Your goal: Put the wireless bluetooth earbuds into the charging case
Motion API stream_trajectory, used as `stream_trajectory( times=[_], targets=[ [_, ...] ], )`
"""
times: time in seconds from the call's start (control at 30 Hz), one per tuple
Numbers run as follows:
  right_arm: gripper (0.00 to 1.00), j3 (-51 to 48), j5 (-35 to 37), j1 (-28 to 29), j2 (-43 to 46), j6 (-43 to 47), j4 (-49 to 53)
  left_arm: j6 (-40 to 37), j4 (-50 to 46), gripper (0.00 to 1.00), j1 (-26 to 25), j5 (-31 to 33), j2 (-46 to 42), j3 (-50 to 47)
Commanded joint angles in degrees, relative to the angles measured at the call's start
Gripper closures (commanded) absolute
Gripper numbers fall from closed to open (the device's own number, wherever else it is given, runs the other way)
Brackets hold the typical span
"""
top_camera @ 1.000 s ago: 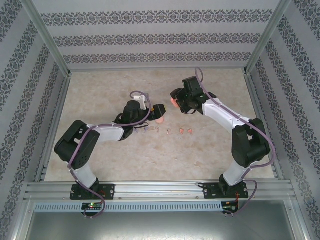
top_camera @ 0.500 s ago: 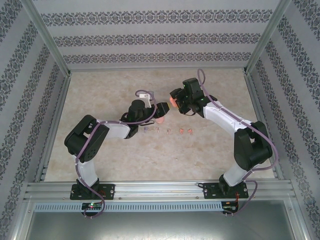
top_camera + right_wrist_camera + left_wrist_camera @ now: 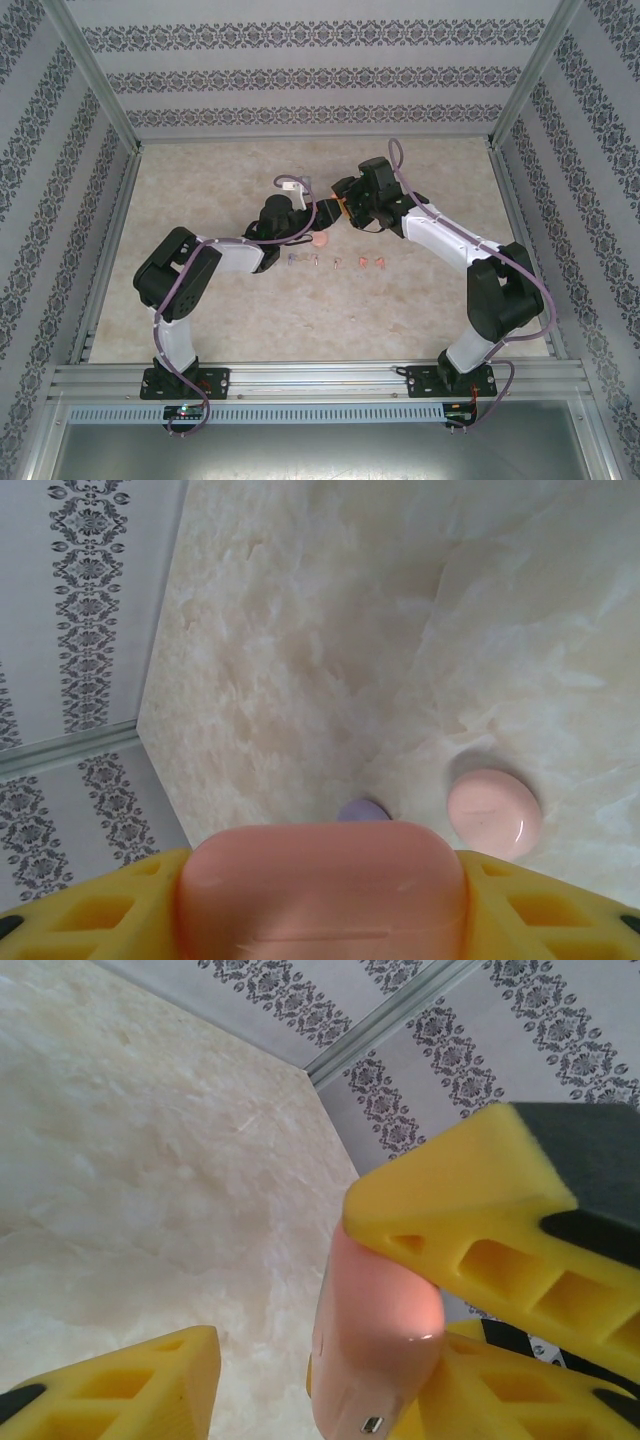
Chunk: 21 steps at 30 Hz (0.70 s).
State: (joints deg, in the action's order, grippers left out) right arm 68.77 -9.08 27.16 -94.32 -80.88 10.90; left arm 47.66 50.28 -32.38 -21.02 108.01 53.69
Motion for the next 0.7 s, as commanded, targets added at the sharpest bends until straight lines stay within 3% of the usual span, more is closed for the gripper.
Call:
stream_trajectory(
  times=[0.0,0.47,0.67],
  targets=[
    [0.47,1.46,-0.5,0.7,-0.25,-0.81,-1.22,-0.2,2.88,0.49,-1.02,-0.46,0.97,1.48],
    [0.47,0.94,-0.72,1.23,0.02,-1.19,-2.23,-0.28,3.82,0.63,-1.02,-0.37,1.77,1.6],
    [0.47,0.99,-0.34,1.46,0.1,-1.38,-2.46,-0.29,4.43,0.76,-1.01,-0.61,1.81,1.43]
  ],
)
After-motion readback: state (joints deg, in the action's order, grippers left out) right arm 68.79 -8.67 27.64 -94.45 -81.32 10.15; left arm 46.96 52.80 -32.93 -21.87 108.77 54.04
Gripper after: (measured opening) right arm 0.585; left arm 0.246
